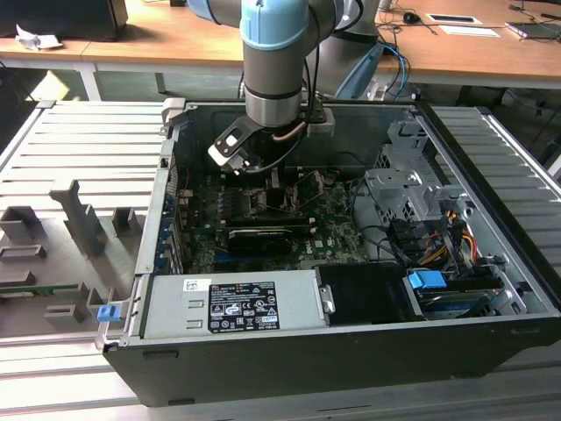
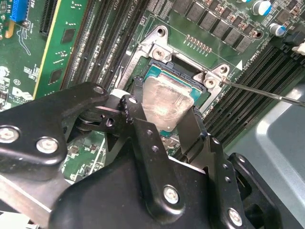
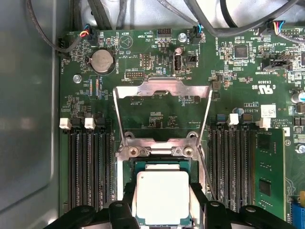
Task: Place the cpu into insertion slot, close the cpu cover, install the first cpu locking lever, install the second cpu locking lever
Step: 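Place the cpu into insertion slot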
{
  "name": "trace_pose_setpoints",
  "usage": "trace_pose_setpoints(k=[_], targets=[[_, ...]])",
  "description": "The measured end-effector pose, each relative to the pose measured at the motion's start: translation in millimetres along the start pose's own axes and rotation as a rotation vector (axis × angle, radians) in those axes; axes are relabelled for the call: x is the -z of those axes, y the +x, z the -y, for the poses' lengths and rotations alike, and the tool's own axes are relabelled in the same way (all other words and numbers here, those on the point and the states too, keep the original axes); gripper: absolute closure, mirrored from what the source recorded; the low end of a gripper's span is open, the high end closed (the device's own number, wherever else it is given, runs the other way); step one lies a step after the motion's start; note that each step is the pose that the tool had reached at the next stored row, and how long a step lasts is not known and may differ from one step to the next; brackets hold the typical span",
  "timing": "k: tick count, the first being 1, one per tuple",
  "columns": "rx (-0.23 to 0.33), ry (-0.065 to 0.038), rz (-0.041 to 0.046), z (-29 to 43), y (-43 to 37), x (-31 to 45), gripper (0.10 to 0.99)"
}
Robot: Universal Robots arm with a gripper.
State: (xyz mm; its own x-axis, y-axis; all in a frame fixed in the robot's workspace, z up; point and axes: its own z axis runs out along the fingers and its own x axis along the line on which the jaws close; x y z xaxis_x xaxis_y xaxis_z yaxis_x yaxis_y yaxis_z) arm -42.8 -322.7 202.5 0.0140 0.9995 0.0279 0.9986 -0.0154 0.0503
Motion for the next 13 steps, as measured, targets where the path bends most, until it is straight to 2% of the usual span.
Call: trace_pose_setpoints(k=[7,8,9,11,13], targets=[[0.0,0.0,-0.0001,0.0,0.0,-0.3,0.545],[0.0,0.0,0.0,0.0,0.0,-0.3,0.482],[0.0,0.0,-0.0002,0.0,0.0,-0.3,0.482],[0.0,0.0,-0.0002,-0.1,0.1,1.3,0.482],[0.0,0.0,-0.0001,-0.4,0.2,6.6,0.482]])
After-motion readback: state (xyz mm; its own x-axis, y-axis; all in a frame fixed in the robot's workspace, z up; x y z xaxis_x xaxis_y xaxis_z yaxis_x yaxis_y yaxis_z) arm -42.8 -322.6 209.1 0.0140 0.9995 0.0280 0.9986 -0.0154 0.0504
